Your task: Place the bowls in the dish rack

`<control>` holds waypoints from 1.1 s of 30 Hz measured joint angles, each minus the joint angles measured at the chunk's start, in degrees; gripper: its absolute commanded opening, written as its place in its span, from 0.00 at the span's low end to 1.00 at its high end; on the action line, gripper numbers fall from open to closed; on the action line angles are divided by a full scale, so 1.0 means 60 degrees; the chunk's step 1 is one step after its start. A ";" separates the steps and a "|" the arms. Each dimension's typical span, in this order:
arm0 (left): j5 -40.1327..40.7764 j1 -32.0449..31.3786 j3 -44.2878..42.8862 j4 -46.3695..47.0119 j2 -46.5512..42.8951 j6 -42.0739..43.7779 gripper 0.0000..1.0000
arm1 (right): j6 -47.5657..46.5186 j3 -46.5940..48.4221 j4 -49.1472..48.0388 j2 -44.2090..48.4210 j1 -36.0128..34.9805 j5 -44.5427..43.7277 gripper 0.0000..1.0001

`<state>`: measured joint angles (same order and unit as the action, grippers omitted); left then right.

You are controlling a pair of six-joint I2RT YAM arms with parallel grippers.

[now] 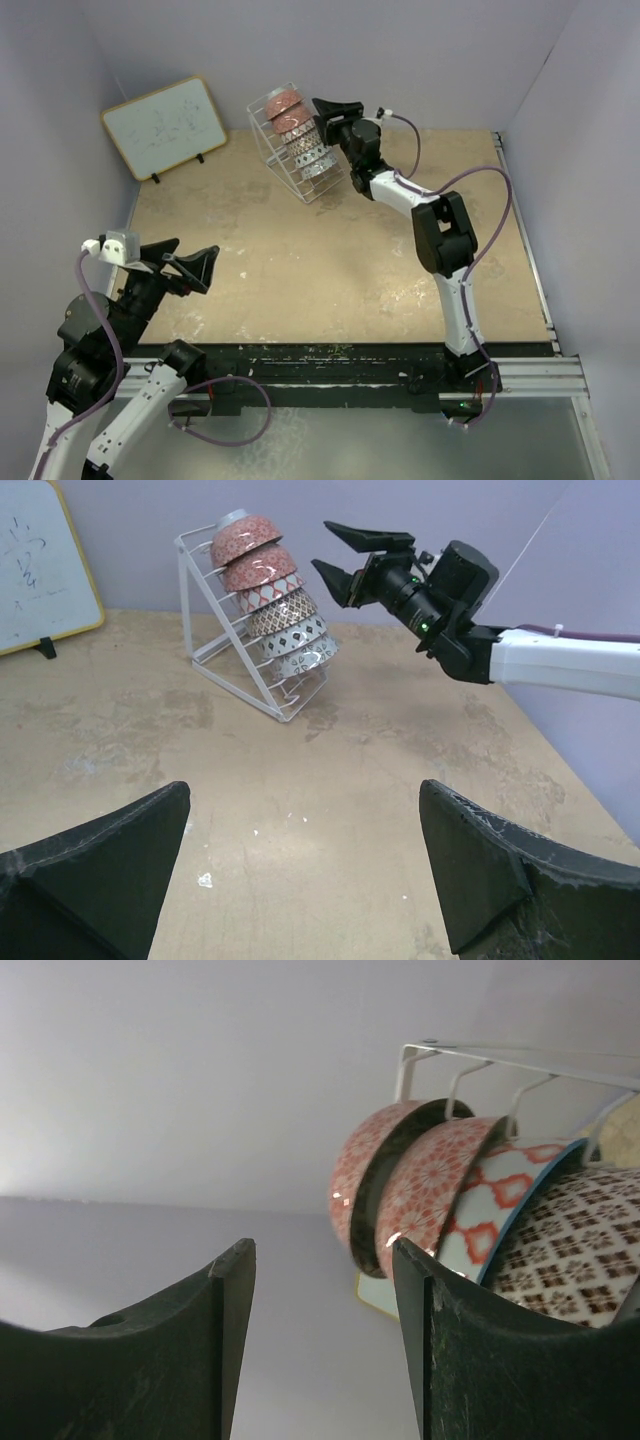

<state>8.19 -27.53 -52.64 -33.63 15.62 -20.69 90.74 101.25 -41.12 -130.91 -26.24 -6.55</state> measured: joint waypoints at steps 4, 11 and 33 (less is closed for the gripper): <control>-0.0015 0.0000 -0.0069 -0.0044 0.0335 -0.0175 0.99 | -0.0299 -0.0612 -0.0131 0.0823 0.0018 0.0004 0.60; -0.0109 -0.0007 -0.0470 -0.0372 0.1093 -0.0474 0.99 | -0.0940 -0.1421 -0.0182 0.2197 0.0076 0.0015 0.60; -0.0477 -0.0007 -0.2069 -0.1443 0.5085 -0.0903 0.99 | -0.7759 -0.3595 0.6543 0.8018 0.0200 -0.0539 0.62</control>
<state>5.32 -27.57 -65.06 -42.28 46.13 -26.11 44.18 79.68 -1.87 -82.81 -25.04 -9.78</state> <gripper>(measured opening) 0.992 0.620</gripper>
